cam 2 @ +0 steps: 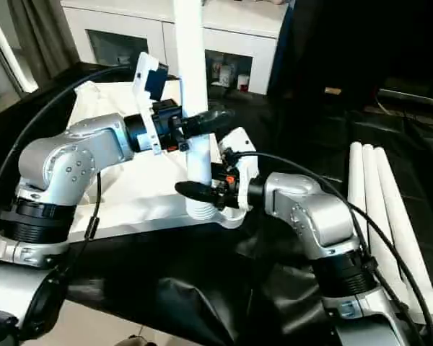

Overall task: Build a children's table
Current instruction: Pick table leg

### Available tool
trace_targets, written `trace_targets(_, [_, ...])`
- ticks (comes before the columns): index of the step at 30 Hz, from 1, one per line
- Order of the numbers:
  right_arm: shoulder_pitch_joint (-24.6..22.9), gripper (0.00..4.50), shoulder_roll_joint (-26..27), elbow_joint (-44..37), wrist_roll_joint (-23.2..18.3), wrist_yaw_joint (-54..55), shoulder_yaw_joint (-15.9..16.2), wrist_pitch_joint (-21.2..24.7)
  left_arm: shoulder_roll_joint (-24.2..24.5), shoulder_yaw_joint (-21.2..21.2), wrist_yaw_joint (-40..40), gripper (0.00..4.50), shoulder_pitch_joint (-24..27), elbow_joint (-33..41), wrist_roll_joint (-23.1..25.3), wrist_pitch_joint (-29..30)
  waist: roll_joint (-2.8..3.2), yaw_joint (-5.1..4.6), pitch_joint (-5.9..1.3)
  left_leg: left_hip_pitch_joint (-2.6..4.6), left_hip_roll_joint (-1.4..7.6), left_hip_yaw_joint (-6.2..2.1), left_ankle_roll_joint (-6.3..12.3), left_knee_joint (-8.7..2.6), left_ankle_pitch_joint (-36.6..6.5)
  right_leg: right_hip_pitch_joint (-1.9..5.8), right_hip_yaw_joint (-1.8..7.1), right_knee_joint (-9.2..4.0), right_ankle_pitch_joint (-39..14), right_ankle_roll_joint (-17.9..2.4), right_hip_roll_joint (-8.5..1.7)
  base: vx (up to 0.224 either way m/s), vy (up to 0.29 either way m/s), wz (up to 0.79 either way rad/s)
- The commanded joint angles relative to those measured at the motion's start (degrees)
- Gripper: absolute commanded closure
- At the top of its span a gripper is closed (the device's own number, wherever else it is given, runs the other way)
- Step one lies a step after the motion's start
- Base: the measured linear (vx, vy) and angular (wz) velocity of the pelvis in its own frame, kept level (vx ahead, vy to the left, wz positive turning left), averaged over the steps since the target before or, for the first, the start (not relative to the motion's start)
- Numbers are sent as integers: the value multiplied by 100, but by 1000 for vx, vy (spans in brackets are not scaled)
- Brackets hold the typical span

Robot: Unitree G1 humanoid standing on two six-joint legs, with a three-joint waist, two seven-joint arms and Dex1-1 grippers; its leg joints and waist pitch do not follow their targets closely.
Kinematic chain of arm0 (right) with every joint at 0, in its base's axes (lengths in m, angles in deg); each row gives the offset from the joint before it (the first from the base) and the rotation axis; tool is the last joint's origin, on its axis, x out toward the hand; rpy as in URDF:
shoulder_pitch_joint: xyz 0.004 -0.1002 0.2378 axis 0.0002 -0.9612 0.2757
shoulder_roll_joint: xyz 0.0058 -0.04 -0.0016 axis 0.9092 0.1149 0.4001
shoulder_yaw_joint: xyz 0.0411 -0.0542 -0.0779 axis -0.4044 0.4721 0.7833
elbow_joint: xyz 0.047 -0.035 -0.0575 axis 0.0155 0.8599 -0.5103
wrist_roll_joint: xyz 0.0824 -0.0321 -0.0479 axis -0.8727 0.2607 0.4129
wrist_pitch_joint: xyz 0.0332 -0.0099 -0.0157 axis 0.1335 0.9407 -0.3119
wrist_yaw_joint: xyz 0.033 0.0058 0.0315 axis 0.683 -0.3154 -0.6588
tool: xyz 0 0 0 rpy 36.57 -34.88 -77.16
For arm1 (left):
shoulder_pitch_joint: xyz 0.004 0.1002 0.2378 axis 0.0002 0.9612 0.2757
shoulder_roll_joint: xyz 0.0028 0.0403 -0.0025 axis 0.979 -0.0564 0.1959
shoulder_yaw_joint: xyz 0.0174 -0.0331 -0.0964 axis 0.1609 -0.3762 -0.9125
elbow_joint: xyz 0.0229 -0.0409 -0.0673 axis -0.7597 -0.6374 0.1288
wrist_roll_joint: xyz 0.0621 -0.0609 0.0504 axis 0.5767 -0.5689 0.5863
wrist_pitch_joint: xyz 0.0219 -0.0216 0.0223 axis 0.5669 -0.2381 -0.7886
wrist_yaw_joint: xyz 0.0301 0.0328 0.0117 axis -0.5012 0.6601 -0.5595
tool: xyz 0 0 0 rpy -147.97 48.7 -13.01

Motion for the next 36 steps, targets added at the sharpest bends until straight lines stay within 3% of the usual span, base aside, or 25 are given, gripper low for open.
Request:
trace_targets(1, [79, 134, -20, -26, -50, 42, -79, 86, 38, 57, -54, 269, -35, -38, 104, -81, -18, -3, -447, 101, 193, -111, 22, -349, -402, 348, 262, -374, -332, -1219, -408, 0, 0, 0])
trace_targets(6, [45, 134, -18, -43, -65, 35, -78, 107, 28, 67, -53, 269, -40, -20, 97, -71, -23, -1, -453, 98, 191, -109, 21, -346, -375, 355, 263, -363, -247, -1245, -407, 0, 0, 0])
trace_targets(17, [-13, 246, 1, -6, -71, 13, -66, 109, 1, 81, -89, 269, -18, 29, 92, -52, -24, 4, -454, 98, 190, -108, 36, -343, -380, 358, 262, -363, -240, -1269, -411, 0, 0, 0])
trace_targets(28, [-13, 259, -4, 41, -54, -12, -61, 69, -33, 81, -54, 270, -1, 36, 138, -128, -25, 3, -453, 96, 188, -108, 42, -341, -371, 361, 263, -363, -226, -1269, -410, 0, 0, 0])
trace_targets(29, [-12, 259, -7, 46, -47, -16, -62, 60, -8, 92, 8, 214, -11, 4, 194, -103, -19, 3, -455, 97, 193, -111, 38, -343, -369, 362, 261, -359, -233, -1266, -411, 0, 0, 0])
trace_targets(30, [-14, 259, -7, 46, -38, -13, -64, 50, 23, 93, -31, 200, -4, -1, 155, 3, -22, 2, -454, 97, 191, -110, 38, -343, -373, 359, 262, -363, -239, -1265, -411, 0, 0, 0])
trace_targets(31, [-15, 259, -8, 46, -34, -10, -66, 45, 31, 85, -43, 197, 4, 1, 133, 52, 6, 6, -456, 100, 192, -114, 27, -341, -374, 357, 260, -358, -238, -1267, -412, 0, 0, 0])
trace_targets(34, [-42, 259, 16, 27, -29, 42, -101, 16, -35, -16, 21, 179, 58, -42, 99, 12, -5, 2, -459, 94, 186, -113, 20, -341, -364, 366, 259, -357, -158, -1284, -405, 0, 0, 0])
trace_targets(35, [-49, 259, 25, 22, -27, 62, -114, 5, -51, -38, 18, 158, 66, -57, 93, -14, 37, 7, -462, 101, 191, -118, 17, -337, -361, 357, 259, -349, -121, -1300, -408, 0, 0, 0])
trace_targets(36, [-66, 259, 51, 13, -38, 103, -154, -14, -91, -106, 49, 158, 73, -96, 67, -56, 36, -5, -456, 97, 189, -116, 14, -340, -383, 356, 257, -360, -125, -1300, -401, 0, 0, 0])
